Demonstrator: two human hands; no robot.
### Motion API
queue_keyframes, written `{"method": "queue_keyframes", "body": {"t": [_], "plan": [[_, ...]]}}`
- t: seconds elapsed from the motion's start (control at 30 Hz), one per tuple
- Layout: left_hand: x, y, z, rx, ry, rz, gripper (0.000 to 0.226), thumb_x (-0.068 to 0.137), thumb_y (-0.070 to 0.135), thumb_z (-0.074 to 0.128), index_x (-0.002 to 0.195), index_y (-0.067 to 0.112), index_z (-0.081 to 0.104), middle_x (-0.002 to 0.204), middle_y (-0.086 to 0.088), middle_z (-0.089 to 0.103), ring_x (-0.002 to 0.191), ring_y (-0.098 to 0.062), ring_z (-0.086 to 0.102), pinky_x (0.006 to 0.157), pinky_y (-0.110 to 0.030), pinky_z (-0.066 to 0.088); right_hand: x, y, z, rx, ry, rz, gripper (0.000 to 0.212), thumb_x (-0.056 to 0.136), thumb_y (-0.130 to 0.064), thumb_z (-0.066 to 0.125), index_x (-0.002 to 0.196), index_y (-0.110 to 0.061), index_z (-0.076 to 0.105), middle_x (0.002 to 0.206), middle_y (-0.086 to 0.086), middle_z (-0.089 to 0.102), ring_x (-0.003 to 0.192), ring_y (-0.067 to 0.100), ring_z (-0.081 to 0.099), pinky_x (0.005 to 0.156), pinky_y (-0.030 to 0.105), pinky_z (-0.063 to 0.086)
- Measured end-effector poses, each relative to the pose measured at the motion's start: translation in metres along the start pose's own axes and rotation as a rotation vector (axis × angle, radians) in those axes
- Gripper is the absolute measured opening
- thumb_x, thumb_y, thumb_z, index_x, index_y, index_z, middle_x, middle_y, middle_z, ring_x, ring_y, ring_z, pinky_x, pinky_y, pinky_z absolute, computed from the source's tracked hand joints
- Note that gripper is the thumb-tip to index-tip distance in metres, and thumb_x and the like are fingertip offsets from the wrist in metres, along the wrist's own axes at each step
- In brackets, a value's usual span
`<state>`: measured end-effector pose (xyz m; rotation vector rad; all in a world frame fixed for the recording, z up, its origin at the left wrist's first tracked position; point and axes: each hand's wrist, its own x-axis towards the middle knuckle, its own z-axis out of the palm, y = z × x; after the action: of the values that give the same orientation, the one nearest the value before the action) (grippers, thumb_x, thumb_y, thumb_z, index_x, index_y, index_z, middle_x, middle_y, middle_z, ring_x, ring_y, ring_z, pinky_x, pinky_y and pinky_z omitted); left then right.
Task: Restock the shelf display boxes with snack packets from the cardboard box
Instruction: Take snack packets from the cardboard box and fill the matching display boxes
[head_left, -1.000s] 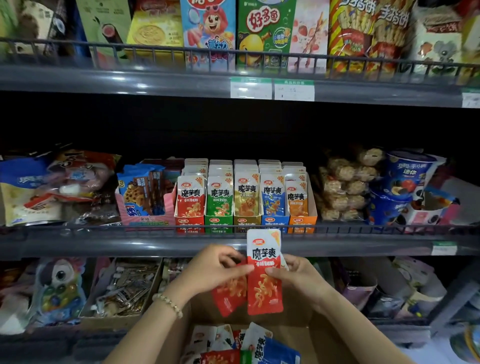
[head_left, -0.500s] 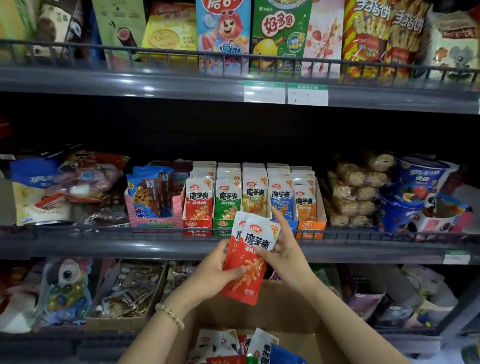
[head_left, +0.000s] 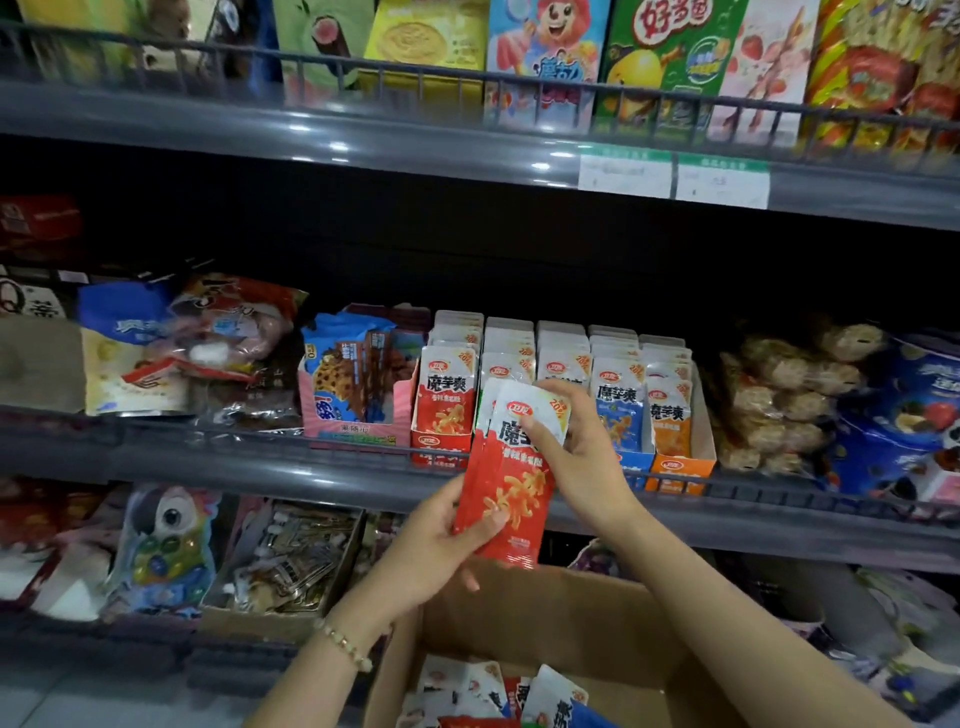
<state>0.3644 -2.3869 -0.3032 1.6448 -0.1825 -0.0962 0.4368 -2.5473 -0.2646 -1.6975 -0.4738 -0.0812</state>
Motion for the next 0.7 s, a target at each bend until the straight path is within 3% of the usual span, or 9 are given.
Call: {"method": "queue_keyframes", "body": {"t": [0.1, 0.17, 0.27, 0.37, 0.5, 0.63, 0.7], "plan": [[0.006, -0.003, -0.018, 0.051, -0.083, 0.004, 0.043, 0.082, 0.039, 0.059, 0.123, 0.035, 0.045, 0.105, 0.001, 0.070, 0.087, -0.018, 0.071, 0.053, -0.021, 0.052, 0.012, -0.004, 0.006, -0.023, -0.131, 0.055, 0.033, 0.092, -0.034, 0.052, 0.122, -0.046, 0.044, 0.135, -0.011, 0.044, 0.111, 0.018, 0.060, 0.077, 0.039, 0.059], [0.009, -0.004, -0.032, 0.108, -0.101, 0.013, 0.041, 0.085, 0.039, 0.057, 0.124, 0.033, 0.045, 0.096, 0.000, 0.072, 0.079, -0.019, 0.071, 0.058, -0.023, 0.053, 0.021, -0.010, 0.007, 0.003, -0.232, 0.161, 0.038, 0.094, -0.032, 0.050, 0.129, -0.043, 0.041, 0.127, -0.015, 0.049, 0.102, 0.014, 0.065, 0.078, 0.034, 0.059], [0.018, -0.006, -0.049, 0.126, -0.042, 0.052, 0.031, 0.086, 0.038, 0.055, 0.116, 0.029, 0.052, 0.075, 0.001, 0.069, 0.065, -0.015, 0.064, 0.055, -0.024, 0.051, 0.035, -0.019, 0.006, 0.074, -0.348, 0.231, 0.049, 0.092, -0.019, 0.058, 0.132, -0.041, 0.040, 0.120, -0.003, 0.059, 0.097, 0.015, 0.068, 0.077, 0.030, 0.058], [0.029, -0.006, -0.063, 0.141, 0.000, 0.080, 0.030, 0.086, 0.040, 0.053, 0.114, 0.027, 0.053, 0.067, 0.002, 0.064, 0.063, -0.015, 0.061, 0.056, -0.027, 0.051, 0.048, -0.022, 0.011, 0.070, -0.392, 0.150, 0.074, 0.082, 0.003, 0.068, 0.138, -0.033, 0.035, 0.120, 0.006, 0.059, 0.102, 0.023, 0.067, 0.078, 0.036, 0.058], [0.047, 0.002, -0.073, 0.232, 0.144, 0.095, 0.042, 0.091, 0.034, 0.052, 0.130, 0.023, 0.044, 0.090, 0.007, 0.064, 0.078, -0.008, 0.062, 0.068, -0.025, 0.053, 0.073, -0.029, 0.016, 0.026, -0.200, 0.020, 0.073, 0.080, 0.007, 0.068, 0.132, -0.032, 0.036, 0.116, 0.005, 0.058, 0.095, 0.021, 0.068, 0.068, 0.030, 0.058], [0.057, -0.003, -0.090, 0.660, 0.354, 0.212, 0.051, 0.091, 0.042, 0.050, 0.137, 0.027, 0.034, 0.119, 0.017, 0.054, 0.104, 0.000, 0.053, 0.091, -0.024, 0.046, 0.110, -0.027, 0.015, 0.048, 0.050, -0.079, 0.071, 0.080, 0.012, 0.065, 0.133, -0.022, 0.032, 0.112, 0.008, 0.059, 0.088, 0.012, 0.066, 0.065, 0.023, 0.058], [0.058, -0.011, -0.094, 0.835, 0.303, 0.233, 0.050, 0.091, 0.047, 0.046, 0.137, 0.028, 0.038, 0.130, 0.015, 0.049, 0.119, -0.004, 0.046, 0.103, -0.029, 0.040, 0.125, -0.019, 0.019, 0.040, 0.053, -0.069, 0.070, 0.080, 0.012, 0.064, 0.133, -0.023, 0.033, 0.114, 0.012, 0.059, 0.091, 0.018, 0.066, 0.071, 0.036, 0.060]]}}
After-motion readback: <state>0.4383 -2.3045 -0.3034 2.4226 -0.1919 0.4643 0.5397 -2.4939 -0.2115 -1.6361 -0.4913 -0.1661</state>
